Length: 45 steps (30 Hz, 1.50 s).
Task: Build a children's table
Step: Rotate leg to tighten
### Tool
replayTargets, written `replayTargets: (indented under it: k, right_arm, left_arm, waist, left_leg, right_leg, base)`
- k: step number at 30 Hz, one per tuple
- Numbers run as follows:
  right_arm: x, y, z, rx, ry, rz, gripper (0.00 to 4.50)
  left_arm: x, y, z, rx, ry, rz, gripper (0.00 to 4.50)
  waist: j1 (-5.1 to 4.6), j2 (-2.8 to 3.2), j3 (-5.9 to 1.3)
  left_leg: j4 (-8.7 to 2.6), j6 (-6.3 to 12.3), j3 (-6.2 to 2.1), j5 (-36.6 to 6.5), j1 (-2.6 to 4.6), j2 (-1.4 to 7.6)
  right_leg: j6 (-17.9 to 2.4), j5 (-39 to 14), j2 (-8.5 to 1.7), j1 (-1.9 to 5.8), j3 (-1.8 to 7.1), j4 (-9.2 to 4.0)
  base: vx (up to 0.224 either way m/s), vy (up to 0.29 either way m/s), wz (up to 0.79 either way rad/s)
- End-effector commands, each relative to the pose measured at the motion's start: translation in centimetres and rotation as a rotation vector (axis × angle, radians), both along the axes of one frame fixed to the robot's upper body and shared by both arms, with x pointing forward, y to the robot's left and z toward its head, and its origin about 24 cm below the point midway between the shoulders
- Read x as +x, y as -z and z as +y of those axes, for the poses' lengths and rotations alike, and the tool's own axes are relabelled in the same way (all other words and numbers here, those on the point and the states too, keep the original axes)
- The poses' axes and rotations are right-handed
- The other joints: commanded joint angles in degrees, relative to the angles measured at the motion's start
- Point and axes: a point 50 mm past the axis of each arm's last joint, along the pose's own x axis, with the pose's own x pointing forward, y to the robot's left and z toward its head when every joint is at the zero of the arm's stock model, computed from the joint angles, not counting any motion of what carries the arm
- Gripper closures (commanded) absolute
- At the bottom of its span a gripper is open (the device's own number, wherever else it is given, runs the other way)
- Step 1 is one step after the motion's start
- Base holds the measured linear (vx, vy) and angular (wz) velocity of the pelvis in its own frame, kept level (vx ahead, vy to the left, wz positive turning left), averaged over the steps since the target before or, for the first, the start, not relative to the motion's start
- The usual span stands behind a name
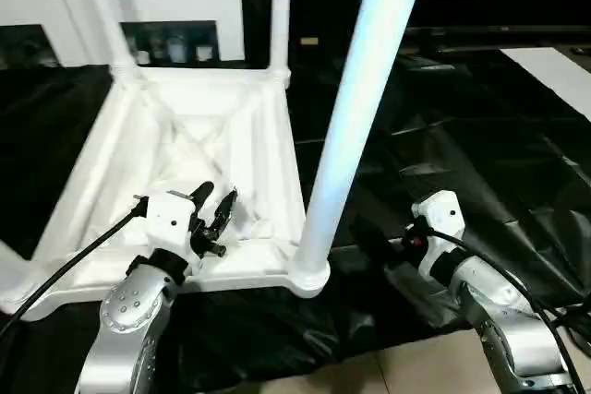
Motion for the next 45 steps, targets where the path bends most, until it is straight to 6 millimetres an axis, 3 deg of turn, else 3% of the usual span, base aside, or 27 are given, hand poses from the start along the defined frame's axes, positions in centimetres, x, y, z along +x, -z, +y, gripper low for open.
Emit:
replayTargets:
  k: [1, 2, 3, 4, 5, 6, 7, 8, 9, 10, 11, 12, 13, 14, 15, 16, 17, 18, 19, 20, 22, 24, 26, 29, 33, 39, 45]
  right_arm:
    - [0.0, -0.1, 0.2, -0.028, -0.008, -0.016, 0.31]
    - [0.0, 0.0, 0.4, -0.029, -0.015, -0.017, 0.31]
    - [0.0, 0.1, 0.7, -0.024, -0.024, -0.015, 0.31]
    - [0.0, 0.1, 0.8, -0.01, -0.022, -0.007, 0.31]
    - [0.0, 0.2, 0.8, -0.004, -0.02, -0.005, 0.31]
    - [0.1, 0.2, 0.8, 0.019, -0.013, 0.006, 0.31]
    - [0.2, 0.3, 0.6, 0.033, 0.002, 0.015, 0.31]
    - [0.3, 0.4, 0.5, 0.041, 0.014, 0.022, 0.31]
    - [0.3, 0.4, 0.4, 0.041, 0.018, 0.023, 0.31]
    - [0.3, 0.4, 0.4, 0.039, 0.016, 0.022, 0.31]
    - [0.2, 0.4, 0.3, 0.035, 0.016, 0.02, 0.31]
    - [0.2, 0.4, 0.3, 0.031, 0.02, 0.019, 0.31]
    - [0.2, 0.5, 0.0, 0.026, 0.035, 0.018, 0.31]
    - [0.2, 0.5, -0.2, 0.023, 0.047, 0.018, 0.31]
    - [0.2, 0.5, -0.2, 0.022, 0.049, 0.018, 0.31]
    - [0.1, 0.5, -0.3, 0.021, 0.054, 0.018, 0.31]
    - [0.1, 0.5, -0.4, 0.024, 0.06, 0.017, 0.31]
    - [0.1, 0.5, -0.5, 0.026, 0.062, 0.017, 0.31]
    - [0.1, 0.5, -0.6, 0.026, 0.064, 0.016, 0.31]
    - [0.1, 0.4, -0.7, 0.025, 0.068, 0.017, 0.31]
    - [0.0, 0.4, -0.9, 0.016, 0.062, 0.015, 0.31]
    - [-0.1, 0.2, -1.2, -0.01, 0.045, 0.006, 0.31]
    - [-0.1, 0.2, -1.3, -0.017, 0.039, 0.003, 0.31]
    - [-0.1, -0.3, -1.8, -0.022, -0.019, -0.001, 0.31]
    - [-1.0, -1.0, -1.9, -0.061, -0.227, 0.01, 0.31]
    - [-1.8, -1.2, -2.6, -0.147, -0.4, 0.071, 0.31]
    - [-2.6, -1.1, -3.2, -0.179, -0.471, 0.122, 0.31]
  left_arm:
    - [-0.2, -0.7, -0.2, 0.026, 0.008, -0.04, 2.45]
    - [-0.2, -0.7, -0.2, 0.032, 0.003, -0.04, 2.45]
    - [-0.2, -0.7, -0.2, 0.03, 0.0, -0.039, 2.45]
    - [-0.2, -0.6, -0.1, 0.016, -0.006, -0.029, 2.45]
    - [-0.1, -0.4, 0.0, 0.013, -0.019, -0.004, 2.45]
    - [0.0, 0.0, 0.2, -0.003, -0.036, 0.037, 2.45]
    - [0.1, 0.1, 0.4, -0.005, -0.053, 0.038, 2.45]
    - [0.2, 0.1, 0.5, -0.013, -0.066, 0.048, 2.45]
    - [0.2, 0.1, 0.6, -0.014, -0.069, 0.05, 2.45]
    - [0.2, 0.1, 0.6, -0.011, -0.063, 0.049, 2.45]
    - [0.2, 0.1, 0.6, -0.005, -0.056, 0.043, 2.45]
    - [0.2, 0.0, 0.6, 0.0, -0.054, 0.041, 2.45]
    - [0.2, 0.0, 0.7, 0.007, -0.056, 0.035, 2.45]
    - [0.2, 0.0, 0.9, 0.004, -0.059, 0.036, 2.45]
    - [0.2, -0.1, 0.9, 0.003, -0.059, 0.036, 2.45]
    - [0.2, -0.1, 0.9, 0.001, -0.061, 0.037, 2.45]
    - [0.3, -0.1, 1.0, 0.0, -0.062, 0.039, 2.45]
    - [0.3, -0.1, 1.0, -0.001, -0.061, 0.041, 2.45]
    - [0.4, -0.1, 1.0, -0.002, -0.061, 0.042, 2.45]
    - [0.5, -0.1, 0.9, -0.005, -0.056, 0.046, 2.45]
    - [0.6, -0.2, 0.6, 0.002, -0.03, 0.041, 2.45]
    - [0.5, -0.3, -0.1, -0.038, 0.086, 0.038, 2.45]
    - [0.5, -0.4, -0.3, -0.05, 0.121, 0.036, 2.15]
    - [1.1, -0.7, -0.7, 0.003, 0.276, 0.036, 2.03]
    - [1.4, 0.0, -0.6, 0.153, 0.562, 0.154, 1.64]
    - [2.5, 0.3, -0.8, 0.275, 0.809, 0.238, 2.0]
    - [4.0, 0.1, -1.6, 0.301, 0.999, 0.314, 2.46]
  waist:
    - [-0.21, 0.57, -1.52]
    - [-0.3, 1.59, -1.71]
    - [-1.58, 2.42, -2.08]
    - [-1.75, 3.18, -1.97]
    - [-3.03, 3.21, -2.05]
    - [-3.34, 3.61, -2.35]
    - [-2.87, 2.84, -1.99]
    - [-2.36, 1.28, -2.21]
    - [-1.2, -0.68, -2.51]
    - [1.81, -1.3, -3.12]
    - [2.66, -1.89, -2.89]
    - [4.3, -2.58, -3.56]
    - [4.68, -2.2, -3.38]
    - [4.96, -0.93, -3.2]
    - [4.67, -1.37, -3.02]
    - [4.88, 0.09, -3.35]
    - [4.57, 2.13, -3.72]
    - [3.26, 3.33, -4.46]
    - [3.26, 3.33, -4.46]
    - [2.56, 3.98, -4.13]
    - [3.3, 2.61, -3.51]
    - [3.62, 2.23, -3.1]
    - [3.52, 2.17, -2.42]
    - [3.35, 2.29, -2.18]
    - [3.38, 1.98, -2.74]
    - [3.45, 2.15, -3.46]
    - [3.63, 2.48, -3.36]
  left_leg:
    - [-6.99, 4.07, -5.37, -18.34, -2.18, 4.33]
    - [-7.12, 4.08, -6.27, -19.8, -1.94, 4.65]
    - [-8.28, 6.11, -10.34, -21.79, -1.01, 6.54]
    - [-9.13, 7.51, -12.19, -22.87, -0.26, 7.06]
    - [-10.18, 12.0, -16.26, -20.83, 1.01, 7.75]
    - [-9.7, 11.42, -14.21, -18.47, 3.28, 11.65]
    - [-8.7, 16.47, -12.23, -12.37, 2.45, 10.26]
    - [-5.68, 17.97, -8.27, -8.61, 0.21, 5.71]
    - [-2.23, 15.38, -5.52, -4.97, -2.03, 1.78]
    - [0.43, 8.46, -3.45, -0.63, -2.4, 0.52]
    - [0.99, 6.9, -3.63, 0.56, -3.8, 0.69]
    - [3.73, 7.2, -3.97, -0.19, -6.07, -0.56]
    - [5.48, 7.07, -4.68, -0.46, -6.93, -1.17]
    - [5.53, 5.74, -5.11, -0.2, -6.58, -0.82]
    - [4.62, 4.56, -4.98, 0.66, -6.08, -0.58]
    - [0.89, 3.17, -5.0, 3.24, -4.06, 0.61]
    - [-2.99, 3.73, -5.05, 5.94, -1.84, 3.18]
    - [-3.9, 8.64, -7.54, 8.13, 1.29, 8.03]
    - [-3.9, 8.64, -7.54, 8.13, 1.29, 8.03]
    - [-3.85, 11.52, -7.3, 11.17, 1.26, 8.66]
    - [-3.8, 8.87, -3.81, 2.85, -1.17, 4.93]
    - [-4.54, 5.11, -2.62, -5.42, -0.97, 4.67]
    - [-5.4, 2.08, -1.86, -12.63, -0.22, 4.83]
    - [-6.41, -1.0, -1.7, -19.54, 0.53, 4.93]
    - [-6.74, 0.25, -1.52, -12.34, 0.04, 5.05]
    - [-5.44, 4.42, -0.67, -3.6, -0.14, 4.78]
    - [-5.43, 4.59, -0.44, -5.56, 0.14, 5.02]
  right_leg:
    - [-9.21, -16.87, -6.46, 3.23, -0.22, -4.81]
    - [-9.46, -16.11, -5.87, 3.31, -1.3, -4.77]
    - [-10.65, -11.28, -3.97, 3.17, -2.92, -2.9]
    - [-11.7, -10.19, -2.76, 2.65, -3.37, -1.37]
    - [-13.25, -10.81, -1.38, 1.29, -3.01, 2.0]
    - [-12.18, -9.93, -2.07, -0.87, -1.59, 2.55]
    - [-10.28, -6.4, -2.93, -1.47, 0.53, 3.69]
    - [-12.16, -0.22, -5.29, -0.41, 3.54, -1.11]
    - [-9.45, 1.29, -8.0, 0.95, 6.16, -4.65]
    - [1.09, -7.5, -11.15, 2.78, 7.99, -6.2]
    - [7.29, -9.3, -11.07, 3.21, 8.53, -5.93]
    - [18.97, -7.01, -11.25, 4.67, 10.16, -5.65]
    - [20.03, 4.44, -12.28, 4.68, 9.83, -5.02]
    - [16.74, 9.98, -12.69, 4.06, 9.61, -4.78]
    - [12.41, 14.94, -11.84, 3.99, 8.52, -4.61]
    - [2.81, 18.6, -9.27, 3.83, 5.86, -4.09]
    - [-3.89, 16.97, -6.23, 3.55, 2.97, -2.95]
    - [-6.3, 11.76, -3.16, 0.22, 1.48, 0.74]
    - [-6.3, 11.76, -3.16, 0.22, 1.48, 0.74]
    - [-8.17, 7.11, -4.8, -0.42, 2.15, 0.27]
    - [-11.06, 9.27, -7.0, 1.63, 3.17, -2.32]
    - [-10.35, 3.05, -7.27, 1.89, 3.43, -3.43]
    - [-9.28, -7.06, -6.89, 1.19, 3.46, -4.33]
    - [-6.01, -20.19, -7.14, 0.94, 3.65, -5.53]
    - [-5.55, -9.5, -6.92, 1.62, 3.43, -4.75]
    - [-9.35, 5.02, -6.93, 1.74, 3.27, -3.52]
    - [-11.87, 2.72, -7.12, 1.78, 3.25, -3.73]
  base:
    - [-0.049, -0.007, 0.27]
    - [0.004, -0.033, 0.47]
    - [0.004, -0.033, 0.47]
    - [0.033, -0.062, 0.56]
    - [0.031, -0.111, 0.55]
    - [0.031, -0.111, 0.55]
    - [0.032, -0.182, 0.43]
    - [0.04, -0.199, 0.25]
    - [0.04, -0.199, 0.25]
    - [0.041, -0.182, 0.0]
    - [0.025, -0.152, -0.1]
    - [0.025, -0.152, -0.1]
    - [0.019, -0.084, -0.06]
    - [0.0, 0.0, 0.0]
    - [0.0, 0.0, 0.0]
    - [0.018, 0.058, 0.0]
    - [0.03, 0.107, 0.11]
    - [0.03, 0.107, 0.11]
    - [0.018, 0.109, 0.11]
    - [-0.009, 0.096, 0.03]
    - [-0.02, 0.084, 0.02]
    - [0.0, 0.0, 0.0]
    - [0.0, 0.0, 0.0]
    - [-0.018, 0.005, -0.01]
    - [-0.014, 0.004, -0.01]
    - [0.0, 0.0, 0.0]
    - [0.0, 0.0, 0.0]
